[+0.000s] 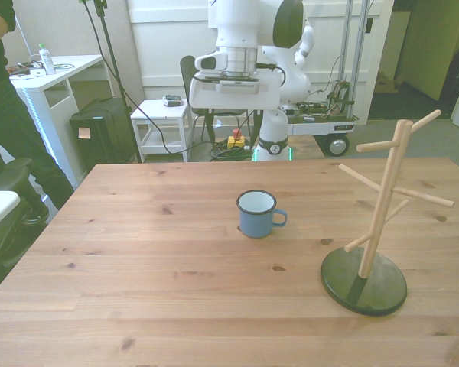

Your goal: Hang the mug

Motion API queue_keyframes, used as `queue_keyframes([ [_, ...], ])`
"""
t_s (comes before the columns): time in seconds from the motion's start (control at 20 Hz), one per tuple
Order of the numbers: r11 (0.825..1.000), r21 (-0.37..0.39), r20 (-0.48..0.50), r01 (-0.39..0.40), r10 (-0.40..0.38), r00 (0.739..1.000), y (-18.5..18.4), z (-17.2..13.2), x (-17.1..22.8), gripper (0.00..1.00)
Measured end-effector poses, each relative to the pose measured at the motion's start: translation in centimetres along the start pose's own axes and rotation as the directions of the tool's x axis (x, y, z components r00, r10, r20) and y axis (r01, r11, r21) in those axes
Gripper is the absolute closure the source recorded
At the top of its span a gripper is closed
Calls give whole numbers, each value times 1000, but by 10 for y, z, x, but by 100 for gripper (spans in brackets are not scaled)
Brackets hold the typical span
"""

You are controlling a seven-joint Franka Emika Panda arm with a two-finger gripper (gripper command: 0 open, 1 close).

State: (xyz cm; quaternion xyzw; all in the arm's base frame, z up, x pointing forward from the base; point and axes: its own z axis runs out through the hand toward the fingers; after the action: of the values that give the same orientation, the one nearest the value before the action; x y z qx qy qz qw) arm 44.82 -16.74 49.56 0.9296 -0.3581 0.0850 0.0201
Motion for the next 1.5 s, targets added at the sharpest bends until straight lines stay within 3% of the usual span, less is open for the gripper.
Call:
queue_keyframes([
  [0.45, 999, -15, 5, 43, -43, 999, -23, 33, 55, 0],
  [1.5, 994, -4, 25, 110, -110, 994, -80, 113, 41, 0],
])
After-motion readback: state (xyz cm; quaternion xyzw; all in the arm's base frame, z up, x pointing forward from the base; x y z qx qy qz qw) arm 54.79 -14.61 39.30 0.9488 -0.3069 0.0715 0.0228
